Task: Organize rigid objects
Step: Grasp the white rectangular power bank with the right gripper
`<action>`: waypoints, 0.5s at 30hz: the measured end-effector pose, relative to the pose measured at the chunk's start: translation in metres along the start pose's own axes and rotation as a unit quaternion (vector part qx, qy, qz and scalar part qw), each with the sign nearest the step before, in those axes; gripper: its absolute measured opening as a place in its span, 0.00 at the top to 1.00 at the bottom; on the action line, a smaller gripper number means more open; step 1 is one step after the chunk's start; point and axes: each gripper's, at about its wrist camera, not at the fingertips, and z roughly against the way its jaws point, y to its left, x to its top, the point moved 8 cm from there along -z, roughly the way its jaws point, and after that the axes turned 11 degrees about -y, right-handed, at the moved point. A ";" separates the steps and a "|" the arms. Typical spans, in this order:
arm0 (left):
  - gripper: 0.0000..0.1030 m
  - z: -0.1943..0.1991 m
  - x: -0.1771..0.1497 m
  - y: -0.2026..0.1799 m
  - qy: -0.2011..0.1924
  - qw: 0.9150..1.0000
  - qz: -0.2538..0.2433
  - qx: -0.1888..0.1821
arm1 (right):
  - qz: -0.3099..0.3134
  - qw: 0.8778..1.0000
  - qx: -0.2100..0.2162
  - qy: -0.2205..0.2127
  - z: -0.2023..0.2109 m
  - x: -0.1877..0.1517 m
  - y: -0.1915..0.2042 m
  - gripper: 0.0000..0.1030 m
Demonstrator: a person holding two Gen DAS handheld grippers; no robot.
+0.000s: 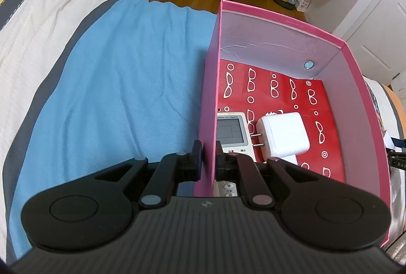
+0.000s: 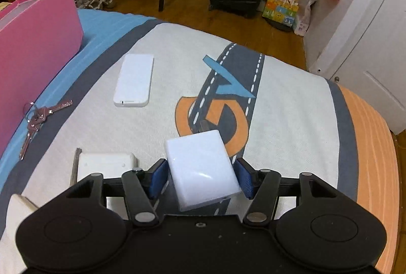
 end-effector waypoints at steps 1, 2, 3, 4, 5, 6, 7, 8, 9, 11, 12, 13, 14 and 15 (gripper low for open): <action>0.92 0.000 0.000 0.000 -0.001 1.000 -0.001 0.000 | -0.011 1.000 0.004 0.003 0.001 0.000 -0.001 0.40; 0.92 0.001 0.000 0.000 -0.001 1.000 -0.003 0.001 | -0.031 0.999 0.010 0.012 0.001 0.000 -0.003 0.41; 0.92 0.000 0.000 0.000 -0.001 1.000 -0.004 0.001 | -0.062 0.998 0.017 0.022 0.002 0.001 -0.006 0.42; 0.93 0.000 0.000 0.000 0.000 1.000 -0.005 0.001 | -0.097 0.995 0.021 0.029 0.003 0.001 -0.010 0.43; 0.93 0.000 0.000 0.001 0.000 1.000 -0.005 0.002 | -0.130 0.991 0.025 0.033 0.003 0.001 -0.013 0.43; 0.93 0.000 0.000 0.000 0.000 1.000 -0.005 0.003 | -0.145 0.988 0.030 0.034 0.003 0.001 -0.012 0.43; 0.93 0.000 0.000 0.000 0.000 1.000 -0.006 0.002 | -0.146 0.988 0.034 0.036 0.003 0.001 -0.010 0.43; 0.93 0.000 0.000 0.000 0.000 1.000 -0.007 0.003 | -0.133 0.990 0.034 0.039 0.002 0.001 -0.006 0.43; 0.93 0.000 0.000 0.001 0.000 1.000 -0.005 0.003 | -0.112 0.992 0.027 0.043 0.000 -0.001 -0.001 0.43; 0.93 0.000 0.001 0.001 0.001 1.000 -0.004 0.002 | -0.080 0.996 0.015 0.045 -0.004 -0.002 0.006 0.42; 0.93 0.000 0.001 0.001 0.001 1.000 -0.004 0.003 | -0.069 0.997 0.011 0.041 -0.005 -0.002 0.008 0.42; 0.93 0.000 0.001 0.001 0.001 1.000 -0.004 0.003 | -0.061 0.998 0.007 0.032 -0.006 0.000 0.010 0.42; 0.93 0.000 0.001 0.001 0.001 1.000 -0.004 0.003 | -0.057 0.998 0.004 0.023 -0.007 0.002 0.010 0.43; 0.93 0.000 0.001 0.001 0.001 1.000 -0.004 0.002 | -0.056 0.998 -0.001 0.017 -0.008 0.004 0.009 0.47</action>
